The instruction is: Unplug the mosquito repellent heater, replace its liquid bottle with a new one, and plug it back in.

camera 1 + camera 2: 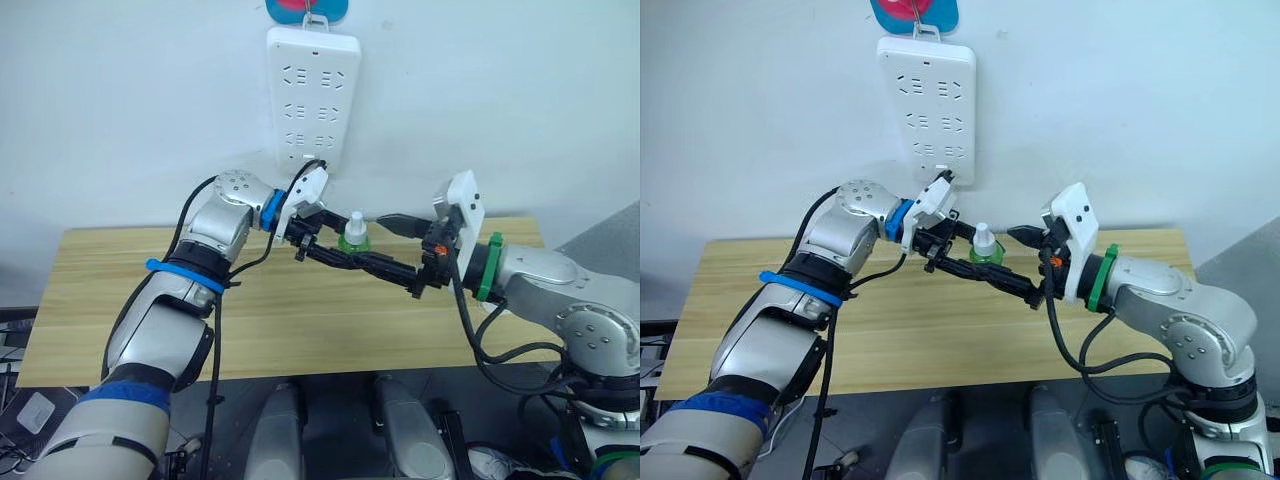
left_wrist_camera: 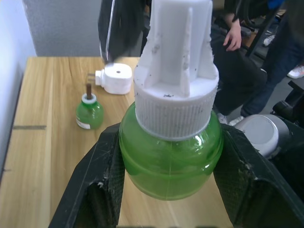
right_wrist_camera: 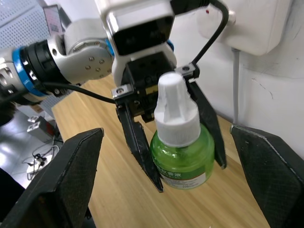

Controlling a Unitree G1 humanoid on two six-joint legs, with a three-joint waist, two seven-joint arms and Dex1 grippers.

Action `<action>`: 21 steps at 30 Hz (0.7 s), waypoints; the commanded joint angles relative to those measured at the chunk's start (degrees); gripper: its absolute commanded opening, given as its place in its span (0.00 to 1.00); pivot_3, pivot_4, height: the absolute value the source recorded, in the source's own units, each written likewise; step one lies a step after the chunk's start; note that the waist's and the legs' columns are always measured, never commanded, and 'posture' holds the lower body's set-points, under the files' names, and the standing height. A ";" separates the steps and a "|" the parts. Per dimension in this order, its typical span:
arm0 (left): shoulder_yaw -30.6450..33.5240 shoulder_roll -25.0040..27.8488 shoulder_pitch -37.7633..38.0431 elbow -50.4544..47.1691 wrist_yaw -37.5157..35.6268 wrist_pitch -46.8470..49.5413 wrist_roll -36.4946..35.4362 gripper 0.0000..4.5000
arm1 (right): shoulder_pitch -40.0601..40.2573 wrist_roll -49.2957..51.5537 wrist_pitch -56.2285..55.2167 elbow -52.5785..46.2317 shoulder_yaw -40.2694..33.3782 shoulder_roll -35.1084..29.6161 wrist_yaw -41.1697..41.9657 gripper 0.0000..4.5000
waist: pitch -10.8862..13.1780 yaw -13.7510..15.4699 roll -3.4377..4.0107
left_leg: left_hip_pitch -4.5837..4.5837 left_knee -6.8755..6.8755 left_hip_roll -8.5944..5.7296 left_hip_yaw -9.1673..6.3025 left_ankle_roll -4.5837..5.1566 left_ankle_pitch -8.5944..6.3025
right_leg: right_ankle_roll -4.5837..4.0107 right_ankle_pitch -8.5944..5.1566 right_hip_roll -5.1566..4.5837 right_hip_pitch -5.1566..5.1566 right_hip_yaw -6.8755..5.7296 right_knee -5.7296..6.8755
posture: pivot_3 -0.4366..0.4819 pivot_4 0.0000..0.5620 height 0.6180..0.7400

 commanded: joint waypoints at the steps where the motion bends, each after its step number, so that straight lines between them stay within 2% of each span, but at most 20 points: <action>1: -0.36 -0.40 -1.70 -0.27 -0.56 -1.37 -1.36 0.50 | -0.62 -2.08 -2.56 -0.46 0.57 0.54 0.66 1.00 | 0.00 0.00 0.00 | 0.00 0.00 0.00 0.00 0.00 0.00 | 0.00 0.00 0.00 0.00 0.00 0.00 | 0.29 0.49 1.00; 8: 0.08 -1.14 -2.02 0.19 -0.56 -1.69 -1.27 0.50 | -1.67 -3.97 -3.83 0.75 1.67 2.58 1.13 1.00 | -0.01 0.00 0.00 | 0.00 0.03 0.00 -0.02 -0.01 0.01 | -0.01 0.01 0.00 -0.01 0.00 0.05 | 0.30 0.49 1.00; 11: 0.35 -1.33 -2.12 0.46 -0.56 -1.86 -1.10 0.50 | -1.67 -4.43 -4.17 0.97 1.90 3.04 1.50 0.86 | -0.02 0.00 0.00 | 0.00 0.05 0.01 -0.02 -0.12 0.07 | -0.01 0.01 -0.01 0.00 0.00 0.06 | 0.30 0.48 1.00; 19: 1.09 -1.59 -1.86 -0.20 -0.56 -1.80 -0.97 0.50 | -1.56 -5.72 -4.98 1.26 2.58 3.64 2.69 0.24 | -0.04 0.00 0.01 | 0.00 0.08 0.01 0.00 -0.16 0.10 | -0.02 0.01 -0.01 0.00 -0.01 0.10 | 0.31 0.48 1.00; 21: 1.43 -1.73 -1.69 -0.32 -0.56 -1.95 -0.91 0.50 | -1.56 -5.72 -5.09 1.33 2.40 3.79 3.08 0.24 | -0.05 0.00 0.01 | 0.00 0.09 0.01 -0.01 -0.17 0.11 | -0.03 0.02 -0.01 0.00 -0.01 0.11 | 0.31 0.48 1.00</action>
